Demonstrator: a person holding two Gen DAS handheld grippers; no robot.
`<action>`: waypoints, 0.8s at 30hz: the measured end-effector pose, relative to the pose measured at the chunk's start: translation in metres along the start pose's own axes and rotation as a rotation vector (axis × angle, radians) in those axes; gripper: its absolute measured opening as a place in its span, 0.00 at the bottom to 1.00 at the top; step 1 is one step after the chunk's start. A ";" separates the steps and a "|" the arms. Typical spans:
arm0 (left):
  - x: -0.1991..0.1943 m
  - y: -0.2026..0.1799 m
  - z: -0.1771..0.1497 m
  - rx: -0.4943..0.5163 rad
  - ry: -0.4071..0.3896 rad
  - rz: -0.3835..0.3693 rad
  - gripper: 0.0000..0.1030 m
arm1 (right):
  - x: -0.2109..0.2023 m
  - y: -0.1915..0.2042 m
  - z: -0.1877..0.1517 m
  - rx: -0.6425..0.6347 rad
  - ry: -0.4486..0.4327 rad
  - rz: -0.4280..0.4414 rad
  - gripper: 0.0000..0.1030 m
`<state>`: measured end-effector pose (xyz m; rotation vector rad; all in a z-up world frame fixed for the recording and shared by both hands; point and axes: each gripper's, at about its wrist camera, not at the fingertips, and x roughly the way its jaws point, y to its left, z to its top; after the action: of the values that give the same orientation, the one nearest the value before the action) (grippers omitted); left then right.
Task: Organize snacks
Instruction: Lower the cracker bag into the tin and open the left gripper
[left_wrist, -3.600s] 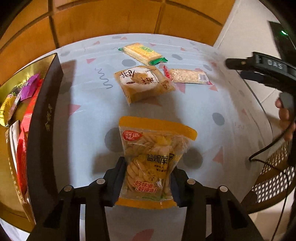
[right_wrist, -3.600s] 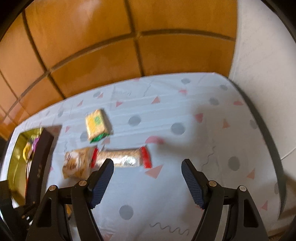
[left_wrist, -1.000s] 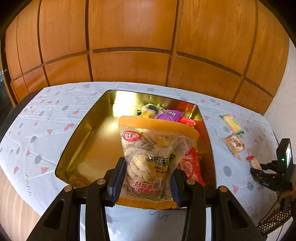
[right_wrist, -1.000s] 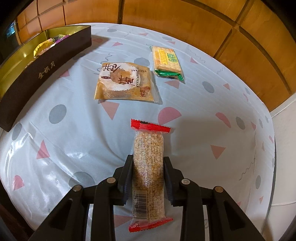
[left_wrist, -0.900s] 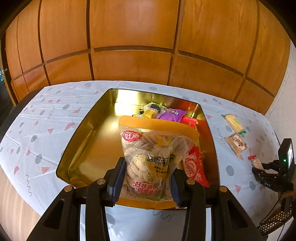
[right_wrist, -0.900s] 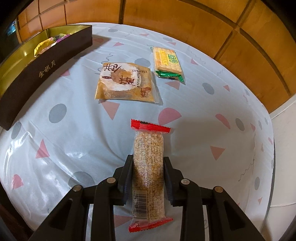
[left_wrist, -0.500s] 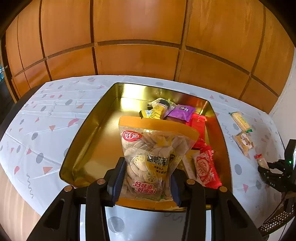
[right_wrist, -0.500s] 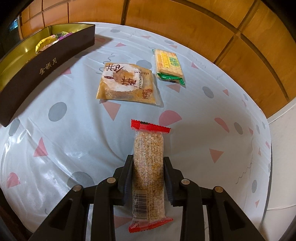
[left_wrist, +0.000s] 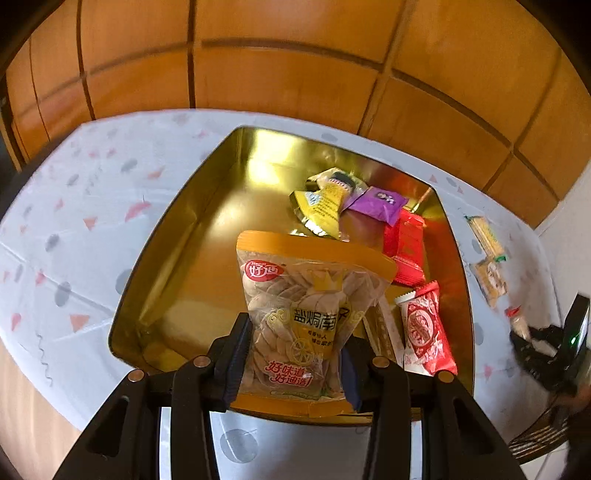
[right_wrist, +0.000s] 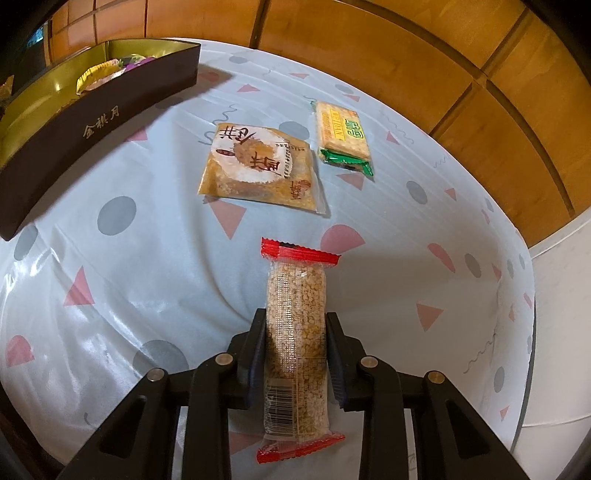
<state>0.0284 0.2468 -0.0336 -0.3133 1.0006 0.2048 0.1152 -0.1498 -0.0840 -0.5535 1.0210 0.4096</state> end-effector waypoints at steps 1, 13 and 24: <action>0.002 -0.001 0.003 0.022 0.007 0.009 0.42 | 0.000 0.000 0.000 -0.003 -0.001 -0.001 0.30; 0.051 0.002 0.038 0.015 0.093 0.044 0.48 | -0.001 0.000 0.000 -0.005 0.000 0.000 0.30; 0.027 -0.008 0.017 0.012 -0.020 0.120 0.51 | 0.002 -0.003 0.001 0.024 0.011 0.016 0.30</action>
<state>0.0590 0.2461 -0.0470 -0.2397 1.0010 0.3102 0.1185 -0.1513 -0.0845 -0.5268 1.0406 0.4076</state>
